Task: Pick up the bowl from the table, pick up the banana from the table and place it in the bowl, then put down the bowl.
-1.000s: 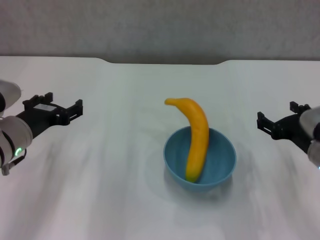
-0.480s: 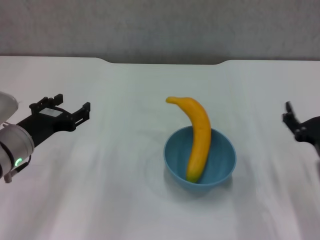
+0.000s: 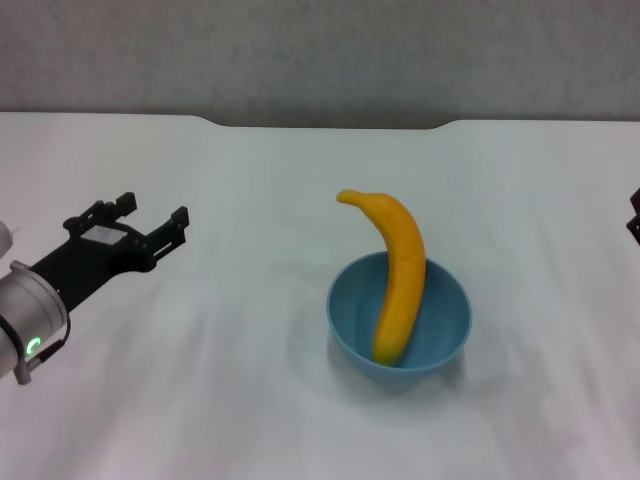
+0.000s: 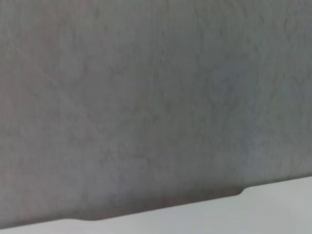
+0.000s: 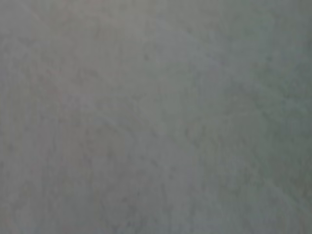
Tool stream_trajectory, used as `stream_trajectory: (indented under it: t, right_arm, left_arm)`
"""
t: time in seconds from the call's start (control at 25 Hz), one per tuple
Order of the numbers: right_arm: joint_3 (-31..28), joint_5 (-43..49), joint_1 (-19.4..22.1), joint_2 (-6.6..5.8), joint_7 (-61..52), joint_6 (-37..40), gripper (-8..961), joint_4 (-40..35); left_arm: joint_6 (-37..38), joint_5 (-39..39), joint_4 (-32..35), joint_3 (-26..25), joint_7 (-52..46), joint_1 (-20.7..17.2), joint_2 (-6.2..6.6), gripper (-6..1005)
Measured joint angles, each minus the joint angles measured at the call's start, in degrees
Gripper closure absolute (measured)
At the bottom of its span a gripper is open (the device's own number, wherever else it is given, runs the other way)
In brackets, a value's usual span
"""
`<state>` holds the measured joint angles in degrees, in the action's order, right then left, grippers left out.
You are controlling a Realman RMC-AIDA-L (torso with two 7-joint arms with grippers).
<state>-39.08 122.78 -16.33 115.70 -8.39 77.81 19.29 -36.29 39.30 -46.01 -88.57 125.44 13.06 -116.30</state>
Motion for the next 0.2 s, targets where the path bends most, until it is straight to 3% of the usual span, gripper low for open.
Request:
stream_trajectory:
  t: [0.2]
  right_arm:
    - [2.3, 0.4, 0.1, 0.04, -1.4, -2.2, 61, -1.4]
  left_arm:
    - [-0.4, 0.0, 2.3, 0.0, 0.4, 0.4, 0.03, 210]
